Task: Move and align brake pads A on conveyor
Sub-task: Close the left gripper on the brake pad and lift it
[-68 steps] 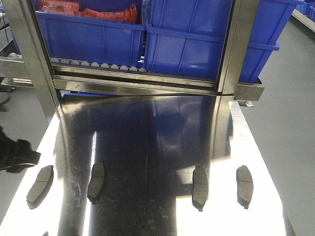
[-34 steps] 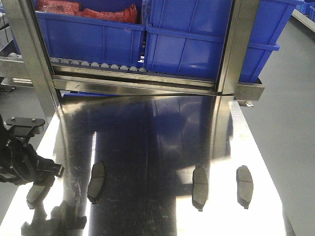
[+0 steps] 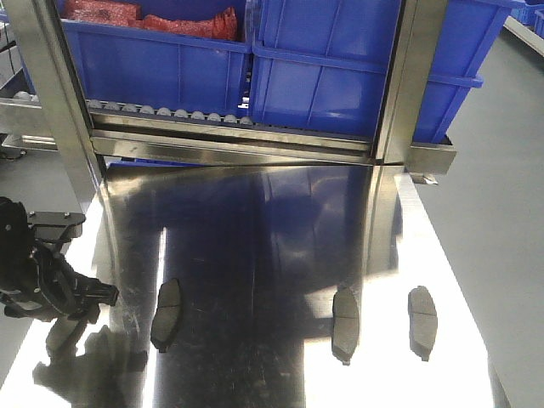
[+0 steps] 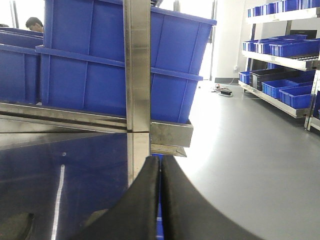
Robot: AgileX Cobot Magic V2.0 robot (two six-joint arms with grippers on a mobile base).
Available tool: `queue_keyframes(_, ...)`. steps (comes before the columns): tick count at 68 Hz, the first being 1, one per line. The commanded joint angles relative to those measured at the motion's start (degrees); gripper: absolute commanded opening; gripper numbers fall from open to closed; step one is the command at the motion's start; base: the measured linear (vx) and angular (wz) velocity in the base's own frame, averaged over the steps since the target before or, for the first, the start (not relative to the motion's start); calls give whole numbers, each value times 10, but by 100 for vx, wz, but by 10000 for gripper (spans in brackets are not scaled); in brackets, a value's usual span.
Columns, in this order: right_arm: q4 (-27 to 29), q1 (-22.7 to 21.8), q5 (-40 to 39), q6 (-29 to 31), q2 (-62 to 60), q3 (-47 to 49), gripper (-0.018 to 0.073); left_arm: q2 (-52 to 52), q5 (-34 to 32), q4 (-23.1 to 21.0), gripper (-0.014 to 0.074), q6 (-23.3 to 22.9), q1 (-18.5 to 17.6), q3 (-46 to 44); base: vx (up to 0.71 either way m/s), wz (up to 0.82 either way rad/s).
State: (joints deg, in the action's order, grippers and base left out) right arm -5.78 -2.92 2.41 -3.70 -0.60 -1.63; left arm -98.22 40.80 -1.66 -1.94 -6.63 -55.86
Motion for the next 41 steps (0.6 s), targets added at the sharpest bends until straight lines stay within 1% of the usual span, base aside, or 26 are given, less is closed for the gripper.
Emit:
queue_keyframes(1, -1, -4, -41, 6, -7, -7, -12, 10, -6, 1, 461, -7, -2, -24, 0, 0)
queue_keyframes(12, -1, -4, -41, 6, -7, -7, -12, -7, 12, 0, 455, -7, -2, -39, 0, 0)
queue_keyframes(22, -1, -4, -41, 6, -7, -7, -12, -21, 37, 0, 419, -9, -2, -51, 0, 0)
queue_keyframes(34, -1, -4, -41, 6, -7, -7, -12, -27, 38, 0, 356, -17, -2, -54, 0, 0)
queue_keyframes(41, -1, -4, -41, 6, -7, -7, -12, -30, 39, 0, 286, -17, -2, -56, 0, 0)
